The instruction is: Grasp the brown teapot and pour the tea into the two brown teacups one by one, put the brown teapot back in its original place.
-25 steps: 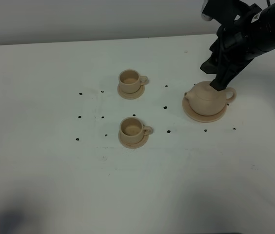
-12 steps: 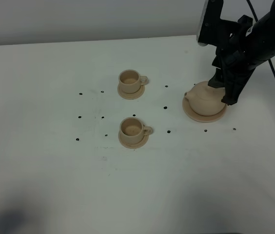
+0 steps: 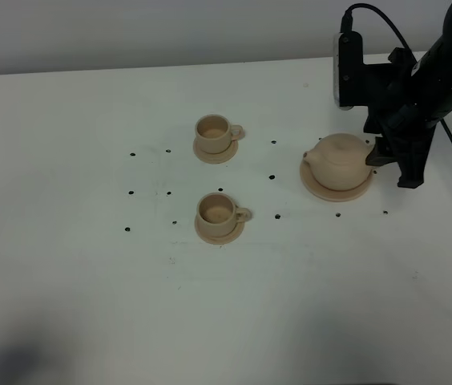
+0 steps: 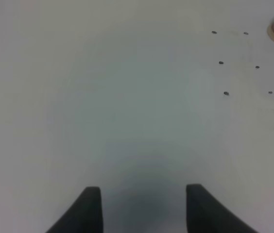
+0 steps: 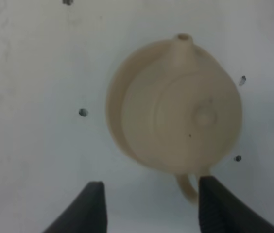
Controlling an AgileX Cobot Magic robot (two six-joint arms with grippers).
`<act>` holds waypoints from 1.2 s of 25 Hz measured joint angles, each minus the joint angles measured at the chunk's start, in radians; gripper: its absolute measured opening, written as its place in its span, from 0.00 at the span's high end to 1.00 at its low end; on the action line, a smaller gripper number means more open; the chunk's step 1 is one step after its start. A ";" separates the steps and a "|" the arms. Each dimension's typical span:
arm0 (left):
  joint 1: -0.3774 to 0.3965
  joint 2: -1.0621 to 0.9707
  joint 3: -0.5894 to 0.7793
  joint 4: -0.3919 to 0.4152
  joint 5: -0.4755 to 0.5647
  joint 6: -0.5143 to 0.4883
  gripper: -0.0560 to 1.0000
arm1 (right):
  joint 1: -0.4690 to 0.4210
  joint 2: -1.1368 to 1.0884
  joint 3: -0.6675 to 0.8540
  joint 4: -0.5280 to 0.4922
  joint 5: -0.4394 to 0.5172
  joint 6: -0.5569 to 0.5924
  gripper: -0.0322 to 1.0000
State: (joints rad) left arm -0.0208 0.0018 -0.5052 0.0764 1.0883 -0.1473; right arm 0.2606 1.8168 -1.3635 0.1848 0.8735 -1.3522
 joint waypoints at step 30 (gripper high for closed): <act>0.000 0.000 0.000 0.000 0.000 0.000 0.54 | -0.007 0.359 -0.511 -0.086 0.348 0.138 0.60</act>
State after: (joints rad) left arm -0.0208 0.0018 -0.5052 0.0764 1.0883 -0.1473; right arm 0.2535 2.1762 -1.8741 0.0985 1.2212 -1.2140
